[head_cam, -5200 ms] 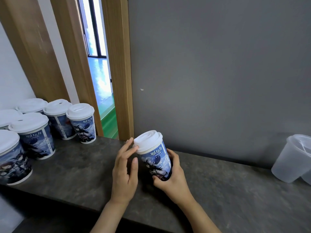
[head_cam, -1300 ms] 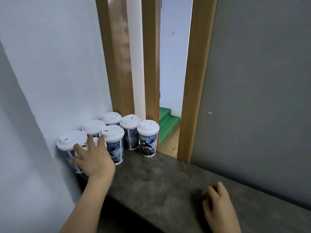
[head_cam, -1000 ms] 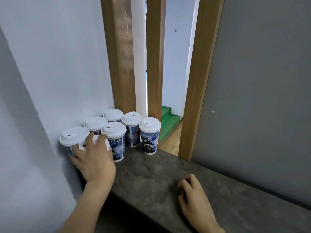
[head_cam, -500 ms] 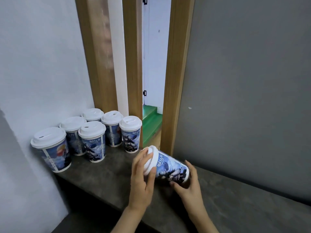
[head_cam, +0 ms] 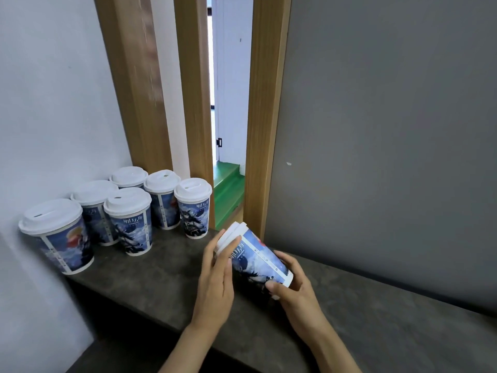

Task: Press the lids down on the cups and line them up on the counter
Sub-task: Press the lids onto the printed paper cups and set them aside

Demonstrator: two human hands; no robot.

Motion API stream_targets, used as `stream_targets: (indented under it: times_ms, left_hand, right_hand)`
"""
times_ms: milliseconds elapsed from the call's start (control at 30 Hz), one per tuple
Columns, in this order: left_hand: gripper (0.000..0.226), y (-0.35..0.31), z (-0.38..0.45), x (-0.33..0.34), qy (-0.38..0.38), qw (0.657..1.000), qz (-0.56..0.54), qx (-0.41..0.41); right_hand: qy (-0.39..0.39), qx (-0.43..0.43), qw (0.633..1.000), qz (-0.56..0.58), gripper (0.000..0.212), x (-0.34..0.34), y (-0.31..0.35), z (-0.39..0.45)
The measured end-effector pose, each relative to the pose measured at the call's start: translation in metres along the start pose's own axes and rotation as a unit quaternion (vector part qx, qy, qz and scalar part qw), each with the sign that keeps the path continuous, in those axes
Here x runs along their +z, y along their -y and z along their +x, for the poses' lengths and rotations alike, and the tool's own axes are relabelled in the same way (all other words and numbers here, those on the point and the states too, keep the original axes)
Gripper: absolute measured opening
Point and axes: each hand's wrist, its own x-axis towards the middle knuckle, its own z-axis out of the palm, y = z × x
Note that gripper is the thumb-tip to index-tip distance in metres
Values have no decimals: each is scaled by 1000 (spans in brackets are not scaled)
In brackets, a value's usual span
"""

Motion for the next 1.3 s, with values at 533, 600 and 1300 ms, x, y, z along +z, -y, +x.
stream_targets:
  times_ms: [533,600,1300]
  left_hand:
    - [58,-3,-5,0,26,999,-39,1]
    - [54,-3,-5,0,25,999,-44,10]
    - [49,-3,-3,-2,51,996,-72,-15]
  right_hand:
    - [-37,-109,937,-330,105,11,-9,-10]
    - [-39,-94,938,-331,104,10,-10,-9]
    - [-55,-145,922,-354,79,16,-2,-15]
